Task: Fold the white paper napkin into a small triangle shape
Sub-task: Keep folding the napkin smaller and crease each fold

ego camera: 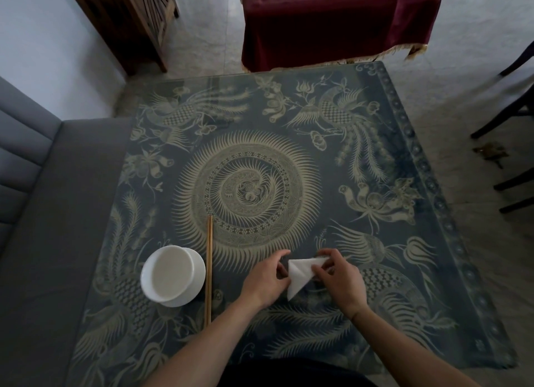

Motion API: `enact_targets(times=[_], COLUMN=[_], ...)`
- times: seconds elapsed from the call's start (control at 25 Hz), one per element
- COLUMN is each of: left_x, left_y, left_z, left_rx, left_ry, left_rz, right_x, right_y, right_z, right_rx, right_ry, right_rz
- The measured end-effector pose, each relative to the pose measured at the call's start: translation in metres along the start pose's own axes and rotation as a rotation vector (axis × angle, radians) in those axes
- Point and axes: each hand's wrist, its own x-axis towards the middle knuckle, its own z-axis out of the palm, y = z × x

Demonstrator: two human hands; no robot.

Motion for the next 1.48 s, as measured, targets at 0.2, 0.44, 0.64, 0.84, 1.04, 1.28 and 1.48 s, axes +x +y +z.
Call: enact_targets(times=[0.2, 0.44, 0.64, 0.84, 1.04, 1.28, 1.48], left_x=[-0.012, -0.028, -0.039, -0.053, -0.063, -0.024, -0.013], left_y=[-0.001, -0.018, -0.037, -0.053, -0.062, -0.008, -0.001], left_z=[0.009, 0.015, 0.019, 0.012, 0.006, 0.005, 0.026], left_rx=[0.463, 0.777, 0.908, 0.947, 0.887, 0.864, 0.943], left_ry=[0.174, 0.079, -0.116, -0.151, -0.154, -0.059, -0.157], left_rz=[0.299, 0.640, 0.541, 0.569, 0.662, 0.577, 0.529], right_x=[-0.007, -0.022, -0.039, -0.039, -0.038, -0.037, -0.037], right_y=[0.010, 0.026, 0.042, 0.047, 0.049, 0.049, 0.049], right_z=[-0.002, 0.005, 0.018, 0.016, 0.016, 0.015, 0.014], right_rx=[-0.327, -0.509, -0.675, -0.714, -0.749, -0.755, -0.737], right_ry=[0.117, 0.127, -0.092, -0.148, -0.176, -0.196, -0.203], right_rz=[-0.100, -0.576, -0.652, -0.668, -0.709, -0.712, -0.698])
